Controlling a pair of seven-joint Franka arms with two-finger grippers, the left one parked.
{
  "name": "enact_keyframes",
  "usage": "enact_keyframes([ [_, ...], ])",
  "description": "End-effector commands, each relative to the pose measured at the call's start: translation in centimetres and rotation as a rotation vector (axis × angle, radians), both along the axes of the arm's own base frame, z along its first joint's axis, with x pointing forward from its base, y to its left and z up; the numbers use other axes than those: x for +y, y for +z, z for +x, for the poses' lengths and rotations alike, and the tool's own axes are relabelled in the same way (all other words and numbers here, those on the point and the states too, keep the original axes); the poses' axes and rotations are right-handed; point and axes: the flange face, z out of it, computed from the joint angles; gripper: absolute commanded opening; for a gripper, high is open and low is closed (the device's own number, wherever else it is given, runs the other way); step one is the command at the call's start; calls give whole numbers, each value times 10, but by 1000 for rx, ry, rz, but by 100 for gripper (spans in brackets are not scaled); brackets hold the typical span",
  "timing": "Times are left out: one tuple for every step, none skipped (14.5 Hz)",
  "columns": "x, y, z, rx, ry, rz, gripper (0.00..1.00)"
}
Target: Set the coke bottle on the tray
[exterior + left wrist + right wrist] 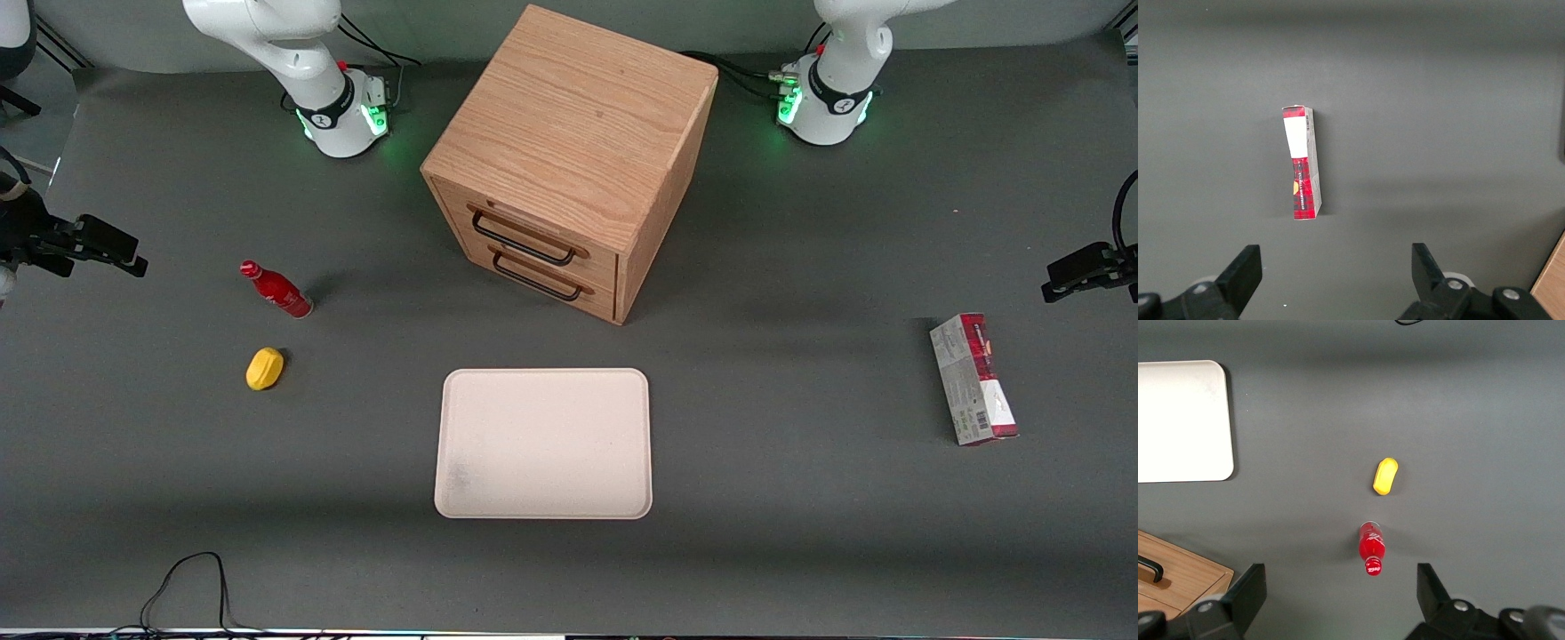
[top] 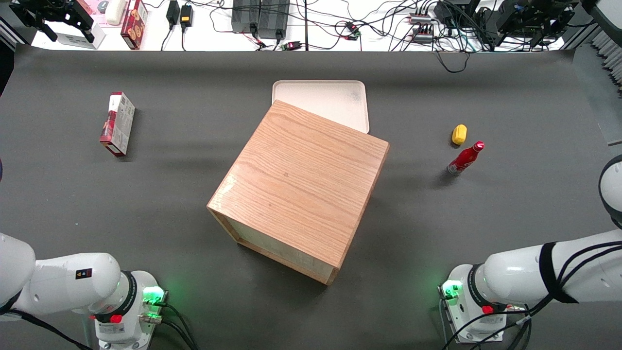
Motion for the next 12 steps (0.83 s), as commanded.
enact_keyframes([
  [2, 4, -2, 2, -8, 2, 100],
  [2, 4, -2, 2, -6, 2, 100],
  [2, 4, -2, 2, -5, 2, 100],
  [2, 4, -3, 3, -5, 2, 100],
  [1, 2, -2, 6, -3, 2, 100],
  [0, 2, -3, 6, -3, 3, 100],
  [-3, 1, -6, 26, 23, 3, 100],
  [-8, 4, -14, 44, 28, 8, 100],
  [-15, 9, -26, 39, 22, 9, 100],
  [-19, 11, -41, 37, 15, 13, 100],
  [-22, 11, -61, 33, 10, 19, 100],
  [-23, 11, -79, 14, 9, 24, 100],
])
